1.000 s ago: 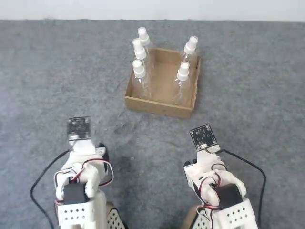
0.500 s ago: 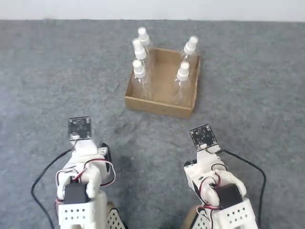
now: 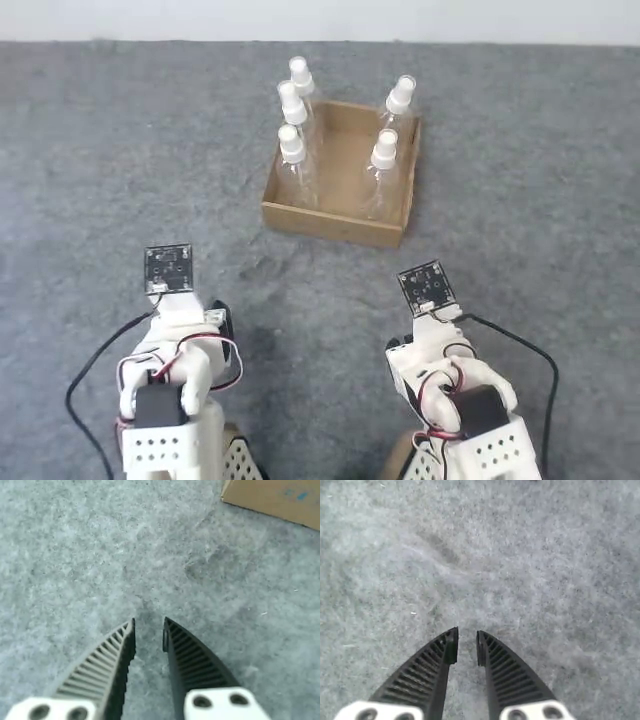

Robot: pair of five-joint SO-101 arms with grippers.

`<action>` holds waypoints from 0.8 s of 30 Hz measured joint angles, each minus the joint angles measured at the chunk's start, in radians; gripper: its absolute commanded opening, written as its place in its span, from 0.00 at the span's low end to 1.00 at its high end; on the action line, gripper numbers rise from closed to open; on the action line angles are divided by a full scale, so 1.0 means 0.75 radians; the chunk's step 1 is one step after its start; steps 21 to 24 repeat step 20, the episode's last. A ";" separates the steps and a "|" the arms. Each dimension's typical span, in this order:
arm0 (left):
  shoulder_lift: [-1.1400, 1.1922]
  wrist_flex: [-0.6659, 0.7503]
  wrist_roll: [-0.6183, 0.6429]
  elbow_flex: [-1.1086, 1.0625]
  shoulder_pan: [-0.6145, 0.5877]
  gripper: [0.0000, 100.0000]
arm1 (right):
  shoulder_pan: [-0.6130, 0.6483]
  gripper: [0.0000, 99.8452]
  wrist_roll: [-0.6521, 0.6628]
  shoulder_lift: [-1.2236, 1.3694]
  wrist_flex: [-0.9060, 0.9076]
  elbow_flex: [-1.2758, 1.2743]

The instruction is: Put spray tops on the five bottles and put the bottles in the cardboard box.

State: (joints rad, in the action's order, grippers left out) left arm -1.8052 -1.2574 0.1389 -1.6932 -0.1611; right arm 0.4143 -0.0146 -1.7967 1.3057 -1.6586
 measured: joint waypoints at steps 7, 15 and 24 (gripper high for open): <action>0.000 0.000 0.012 0.000 0.000 0.08 | 0.000 0.01 0.000 0.000 0.000 0.000; 0.000 0.000 0.014 0.000 0.000 0.08 | 0.000 0.01 0.000 0.000 0.000 0.000; 0.000 0.000 0.014 0.000 0.000 0.08 | 0.000 0.01 0.000 0.000 0.000 0.000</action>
